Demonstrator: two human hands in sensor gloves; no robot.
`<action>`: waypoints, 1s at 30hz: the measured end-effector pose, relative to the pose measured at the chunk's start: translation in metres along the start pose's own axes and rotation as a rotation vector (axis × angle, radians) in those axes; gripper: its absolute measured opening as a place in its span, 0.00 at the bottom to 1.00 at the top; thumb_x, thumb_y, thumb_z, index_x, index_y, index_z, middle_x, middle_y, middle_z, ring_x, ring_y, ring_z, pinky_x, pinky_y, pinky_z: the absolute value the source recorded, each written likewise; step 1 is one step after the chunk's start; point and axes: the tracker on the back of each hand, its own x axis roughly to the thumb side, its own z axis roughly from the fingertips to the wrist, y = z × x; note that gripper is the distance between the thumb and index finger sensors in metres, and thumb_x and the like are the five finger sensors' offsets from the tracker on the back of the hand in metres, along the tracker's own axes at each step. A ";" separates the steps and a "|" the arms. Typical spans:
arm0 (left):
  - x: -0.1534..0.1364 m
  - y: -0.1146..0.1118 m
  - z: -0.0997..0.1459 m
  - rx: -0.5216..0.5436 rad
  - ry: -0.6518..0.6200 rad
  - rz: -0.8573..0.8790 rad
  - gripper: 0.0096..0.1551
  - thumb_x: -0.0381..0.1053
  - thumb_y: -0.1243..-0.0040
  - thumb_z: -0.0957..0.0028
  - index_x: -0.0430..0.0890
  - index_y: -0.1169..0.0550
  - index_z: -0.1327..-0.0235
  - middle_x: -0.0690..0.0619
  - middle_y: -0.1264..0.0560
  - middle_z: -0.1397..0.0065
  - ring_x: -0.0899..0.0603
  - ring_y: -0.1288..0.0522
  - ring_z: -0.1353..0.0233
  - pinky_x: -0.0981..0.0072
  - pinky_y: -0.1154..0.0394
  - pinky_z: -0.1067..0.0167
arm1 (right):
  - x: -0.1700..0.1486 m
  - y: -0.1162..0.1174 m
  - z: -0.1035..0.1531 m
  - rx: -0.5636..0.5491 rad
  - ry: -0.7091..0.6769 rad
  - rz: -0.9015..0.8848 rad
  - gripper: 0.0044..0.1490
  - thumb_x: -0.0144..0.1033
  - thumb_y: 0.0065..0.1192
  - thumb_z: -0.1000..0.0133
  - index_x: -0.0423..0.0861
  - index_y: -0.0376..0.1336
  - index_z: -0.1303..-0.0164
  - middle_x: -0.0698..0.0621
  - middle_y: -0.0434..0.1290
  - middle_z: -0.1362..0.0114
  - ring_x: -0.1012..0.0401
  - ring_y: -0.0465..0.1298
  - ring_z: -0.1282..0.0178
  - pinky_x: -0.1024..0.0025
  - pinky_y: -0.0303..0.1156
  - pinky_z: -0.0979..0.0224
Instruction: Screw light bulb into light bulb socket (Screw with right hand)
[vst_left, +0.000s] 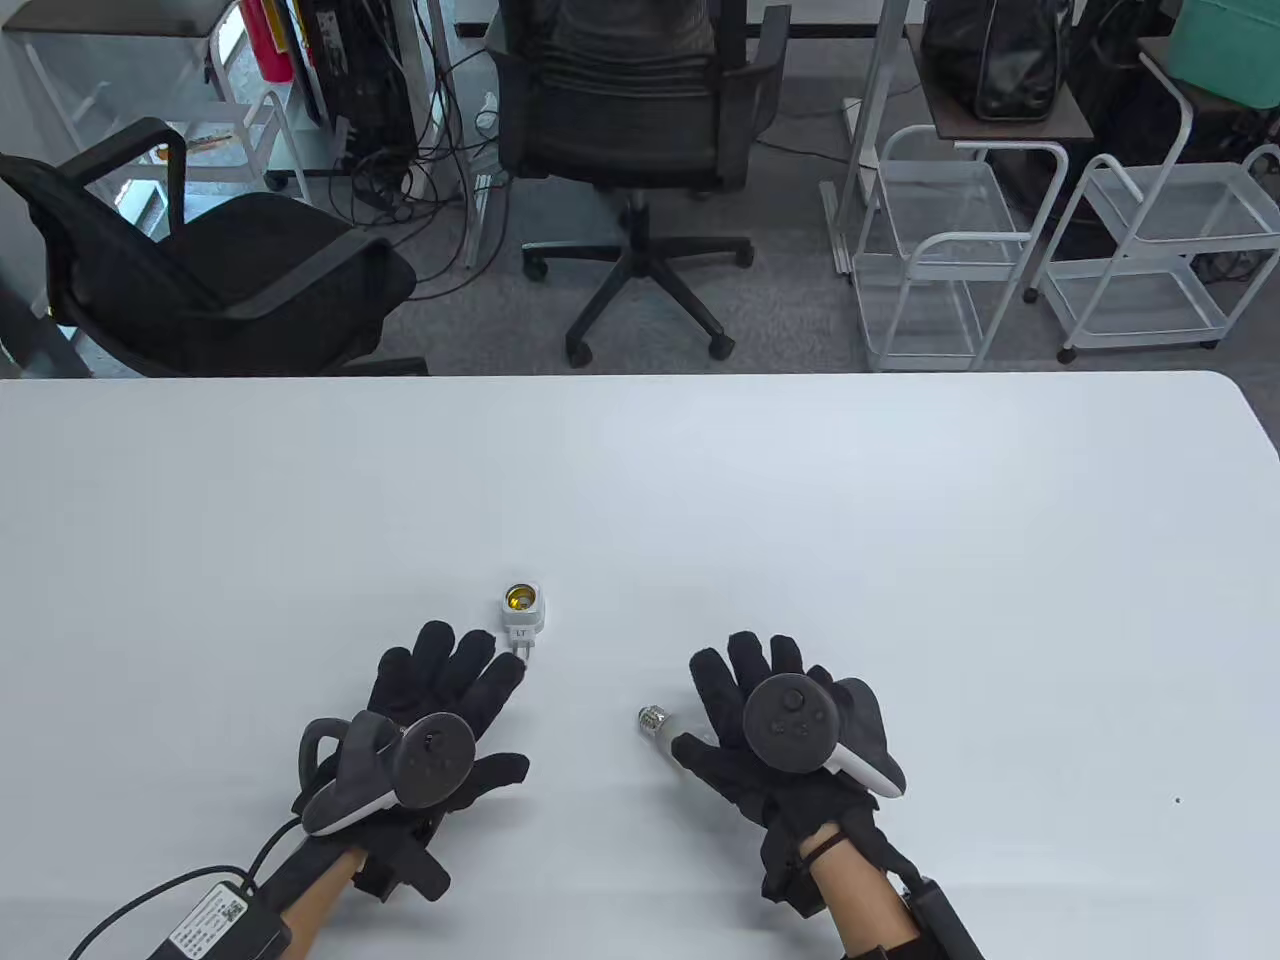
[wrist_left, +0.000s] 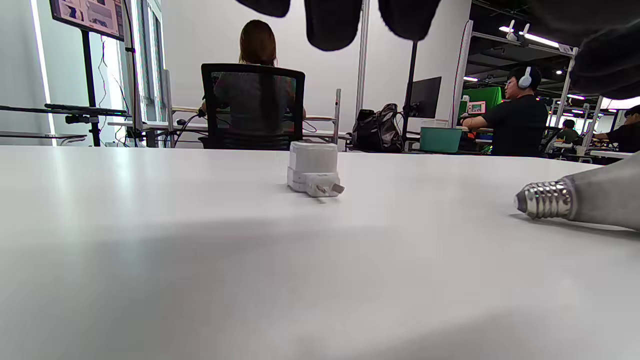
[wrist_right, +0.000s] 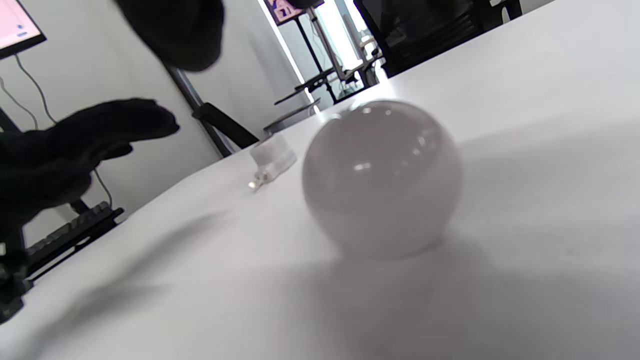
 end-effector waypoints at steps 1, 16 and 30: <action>0.000 0.000 0.000 0.000 0.000 -0.001 0.54 0.80 0.55 0.57 0.68 0.51 0.14 0.58 0.54 0.03 0.39 0.61 0.07 0.38 0.60 0.14 | 0.000 0.000 0.000 -0.001 0.000 0.000 0.47 0.45 0.52 0.34 0.37 0.36 0.18 0.26 0.29 0.19 0.25 0.24 0.29 0.21 0.23 0.41; -0.016 0.004 -0.010 -0.035 0.115 0.068 0.56 0.82 0.55 0.56 0.71 0.57 0.15 0.60 0.58 0.03 0.40 0.63 0.06 0.39 0.59 0.13 | -0.002 0.000 0.001 -0.009 0.014 -0.039 0.46 0.45 0.52 0.34 0.37 0.36 0.18 0.26 0.29 0.19 0.25 0.24 0.29 0.21 0.24 0.42; -0.057 -0.037 -0.135 -0.366 0.418 0.386 0.58 0.76 0.42 0.54 0.73 0.58 0.16 0.60 0.60 0.04 0.40 0.69 0.09 0.43 0.66 0.15 | -0.005 0.001 0.002 0.003 0.011 -0.069 0.46 0.45 0.52 0.34 0.37 0.36 0.18 0.26 0.29 0.19 0.25 0.24 0.30 0.21 0.24 0.42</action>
